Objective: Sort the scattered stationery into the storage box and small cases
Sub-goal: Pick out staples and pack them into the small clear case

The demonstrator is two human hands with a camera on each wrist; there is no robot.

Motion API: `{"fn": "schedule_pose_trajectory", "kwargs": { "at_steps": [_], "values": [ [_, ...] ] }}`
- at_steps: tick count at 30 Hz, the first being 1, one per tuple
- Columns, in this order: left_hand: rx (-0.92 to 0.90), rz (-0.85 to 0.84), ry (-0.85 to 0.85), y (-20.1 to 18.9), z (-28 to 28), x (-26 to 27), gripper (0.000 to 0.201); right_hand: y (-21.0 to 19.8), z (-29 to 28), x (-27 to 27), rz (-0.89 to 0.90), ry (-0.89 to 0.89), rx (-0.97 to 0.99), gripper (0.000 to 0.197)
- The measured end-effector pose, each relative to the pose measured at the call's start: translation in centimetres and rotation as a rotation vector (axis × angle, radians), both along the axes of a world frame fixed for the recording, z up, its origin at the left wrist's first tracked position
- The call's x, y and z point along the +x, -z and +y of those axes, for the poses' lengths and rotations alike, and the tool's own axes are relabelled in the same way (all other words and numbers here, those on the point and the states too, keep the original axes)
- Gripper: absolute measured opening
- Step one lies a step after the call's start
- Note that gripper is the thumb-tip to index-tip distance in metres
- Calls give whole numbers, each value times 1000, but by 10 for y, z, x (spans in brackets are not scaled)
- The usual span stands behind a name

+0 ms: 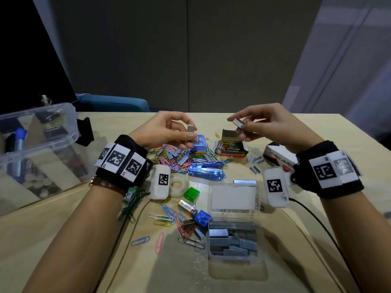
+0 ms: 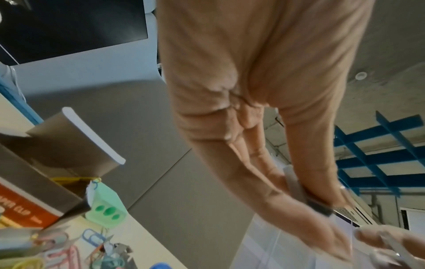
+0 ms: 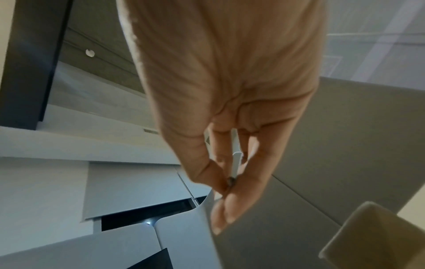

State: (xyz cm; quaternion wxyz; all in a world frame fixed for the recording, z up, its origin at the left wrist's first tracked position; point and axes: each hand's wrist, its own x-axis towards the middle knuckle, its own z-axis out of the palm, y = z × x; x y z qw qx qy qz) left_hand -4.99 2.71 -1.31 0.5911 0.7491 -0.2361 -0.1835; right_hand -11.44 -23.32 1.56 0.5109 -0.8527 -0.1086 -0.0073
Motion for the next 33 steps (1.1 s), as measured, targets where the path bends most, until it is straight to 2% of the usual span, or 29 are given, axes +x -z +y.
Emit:
{"fn": "schedule_pose_trajectory", "kwargs": {
  "at_steps": [5,8,10,12,14,15,17,19,23,27,30,33],
  "values": [
    [-50,92,-41,5,-5,-1,31,5,-9,6,106,99,254,22],
    [-43,73,-41,4,-9,-4,19,2,-12,7,141,95,340,19],
    [-52,66,-42,4,-13,-7,17,0,-13,6,155,77,203,15],
    [-57,69,-60,5,-18,-9,20,0,-15,5,141,14,-175,15],
    [-42,74,-96,7,-22,-10,21,3,-13,6,97,-25,-485,26],
    [-35,83,-121,7,-24,-11,22,4,-11,6,45,-10,-540,33],
    [-50,109,-173,8,-29,-13,16,3,-5,3,-95,6,-502,43],
    [-90,137,-212,8,-33,-15,14,-1,3,-2,-225,-22,-402,42],
    [-127,140,-228,4,-37,-19,22,-4,14,-8,-458,-15,-479,37],
    [-158,134,-211,1,-41,-24,21,-3,19,-8,-500,6,-551,43],
    [-206,172,-233,3,-44,-24,20,0,16,-5,-468,16,-570,35],
    [-187,128,-273,7,-43,-23,22,1,7,0,-396,40,-583,29]
  ]
}}
